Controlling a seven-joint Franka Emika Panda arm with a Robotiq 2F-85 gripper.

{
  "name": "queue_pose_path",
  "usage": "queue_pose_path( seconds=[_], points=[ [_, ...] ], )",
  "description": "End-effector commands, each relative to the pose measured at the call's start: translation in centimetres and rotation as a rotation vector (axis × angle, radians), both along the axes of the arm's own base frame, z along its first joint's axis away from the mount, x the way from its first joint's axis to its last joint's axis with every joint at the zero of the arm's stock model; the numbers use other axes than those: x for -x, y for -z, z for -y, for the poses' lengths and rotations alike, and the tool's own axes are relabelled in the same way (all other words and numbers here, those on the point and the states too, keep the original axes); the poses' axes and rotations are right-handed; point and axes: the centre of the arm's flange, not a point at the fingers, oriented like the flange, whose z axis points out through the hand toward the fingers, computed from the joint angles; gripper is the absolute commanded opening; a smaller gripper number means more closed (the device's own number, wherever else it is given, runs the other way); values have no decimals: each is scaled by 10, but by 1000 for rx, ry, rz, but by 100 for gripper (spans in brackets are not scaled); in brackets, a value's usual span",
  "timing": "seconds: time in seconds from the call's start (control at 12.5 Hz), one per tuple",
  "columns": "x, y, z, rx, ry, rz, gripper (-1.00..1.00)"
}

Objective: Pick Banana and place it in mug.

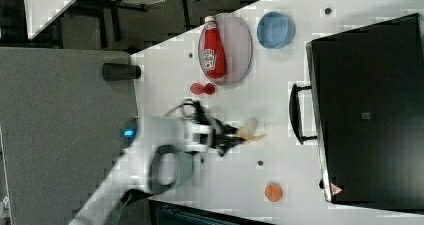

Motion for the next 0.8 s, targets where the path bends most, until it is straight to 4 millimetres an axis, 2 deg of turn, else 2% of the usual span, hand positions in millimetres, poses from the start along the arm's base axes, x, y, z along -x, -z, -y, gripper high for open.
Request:
queue_pose_path(
  seconds=[0.08, 0.24, 0.48, 0.8],
  points=[
    [-11, -127, 7, -8, -20, 108, -46],
    [-4, -154, -10, -9, -44, 94, -46],
    [0, -183, -59, 16, -27, 140, -46],
    [12, -174, -150, 24, -50, 113, -46]
  ],
)
